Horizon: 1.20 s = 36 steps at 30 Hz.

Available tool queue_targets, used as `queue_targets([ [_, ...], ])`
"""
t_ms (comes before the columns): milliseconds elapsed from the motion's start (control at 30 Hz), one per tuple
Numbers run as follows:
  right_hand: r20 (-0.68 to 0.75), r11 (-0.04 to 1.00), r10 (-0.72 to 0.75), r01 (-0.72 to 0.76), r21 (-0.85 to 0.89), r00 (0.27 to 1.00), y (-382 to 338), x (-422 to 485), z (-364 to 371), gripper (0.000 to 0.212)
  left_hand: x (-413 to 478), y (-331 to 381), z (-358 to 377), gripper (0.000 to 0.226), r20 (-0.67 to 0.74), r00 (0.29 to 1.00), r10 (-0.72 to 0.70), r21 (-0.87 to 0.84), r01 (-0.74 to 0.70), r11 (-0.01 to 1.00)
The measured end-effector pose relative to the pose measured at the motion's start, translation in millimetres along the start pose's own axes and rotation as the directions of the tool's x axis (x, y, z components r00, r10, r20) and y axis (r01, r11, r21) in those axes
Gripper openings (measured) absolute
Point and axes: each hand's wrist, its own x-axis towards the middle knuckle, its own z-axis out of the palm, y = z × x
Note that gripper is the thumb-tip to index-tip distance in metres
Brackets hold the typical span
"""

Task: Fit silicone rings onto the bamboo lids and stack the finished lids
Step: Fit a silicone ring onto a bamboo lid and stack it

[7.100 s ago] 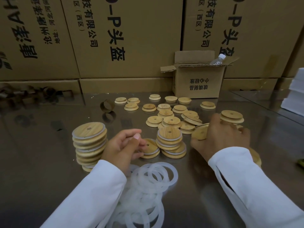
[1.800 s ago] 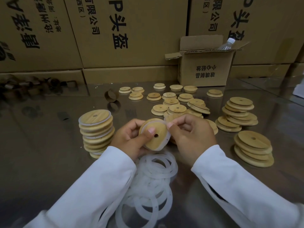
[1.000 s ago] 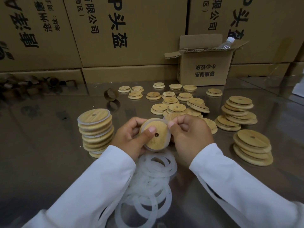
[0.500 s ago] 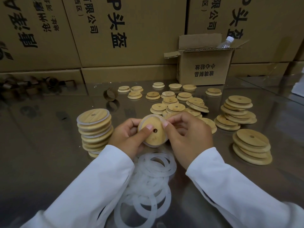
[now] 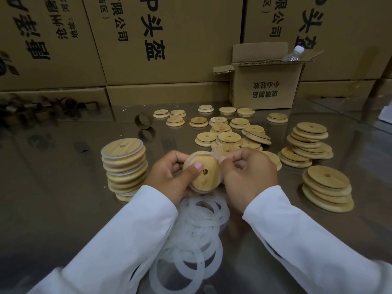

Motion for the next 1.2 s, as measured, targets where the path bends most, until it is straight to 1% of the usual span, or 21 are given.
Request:
queue_targets([
  [100,0.015,0.996,0.063,-0.064,0.066,0.998,1,3,2,0.017,0,0,-1,0.007,-0.009,1.0,0.012,0.038,-0.011,0.999],
  [200,0.043,0.974,0.129,-0.135,0.179,0.991,4,5,4,0.015,0,1,-1,0.007,-0.008,1.0,0.009,0.043,-0.008,0.999],
  [267,0.057,0.97,0.124,-0.134,0.202,0.991,4,6,3,0.012,0,1,-3,0.007,-0.008,1.0,0.01,0.047,-0.01,0.999],
  [367,0.091,0.986,0.019,-0.034,0.161,0.996,4,5,1,0.011,1,1,-4,0.006,-0.026,1.0,0.009,0.046,-0.008,0.999],
  [467,0.079,0.986,-0.147,0.14,0.095,0.986,2,-3,-1,0.009,1,1,-3,0.005,-0.01,1.0,0.03,0.05,-0.029,0.998],
  [533,0.07,0.958,-0.284,0.285,-0.013,0.956,2,-5,-2,0.014,-1,2,-2,0.016,0.033,0.998,0.05,0.052,-0.052,0.997],
  [600,0.093,0.935,-0.339,0.346,-0.079,0.936,0,-5,-3,0.008,-3,2,-2,0.031,0.064,0.996,0.067,0.063,-0.071,0.996],
  [667,0.098,0.937,-0.332,0.34,-0.08,0.938,0,-5,-4,0.008,-3,1,-3,0.036,0.084,0.992,0.095,0.087,-0.103,0.991],
  [700,0.089,0.946,-0.315,0.32,-0.052,0.945,1,-4,-3,0.01,-2,1,-4,0.035,0.095,0.99,0.108,0.1,-0.117,0.988],
  [767,0.068,0.968,-0.247,0.244,0.048,0.967,1,-3,-3,0.013,-1,-1,-5,0.031,0.12,0.985,0.125,0.124,-0.14,0.982],
  [833,0.078,0.979,-0.162,0.15,0.139,0.984,0,-1,-3,0.016,-1,-1,-5,0.027,0.141,0.981,0.13,0.134,-0.149,0.98],
  [933,0.115,0.98,-0.107,0.085,0.177,0.988,-1,3,-5,0.016,0,-1,-5,0.026,0.142,0.983,0.117,0.103,-0.132,0.986],
  [1033,0.117,0.981,-0.128,0.108,0.158,0.985,-1,2,-5,0.015,0,-1,-4,0.028,0.123,0.989,0.085,0.07,-0.094,0.993],
  [1133,0.067,0.976,-0.219,0.218,0.027,0.973,-1,-4,-3,0.012,-2,0,-3,0.036,0.093,0.994,0.049,0.039,-0.053,0.998],
  [1200,0.041,0.957,-0.284,0.285,-0.043,0.958,-1,-7,-2,0.012,-1,2,-2,0.036,0.071,0.997,0.036,0.016,-0.038,0.999],
])
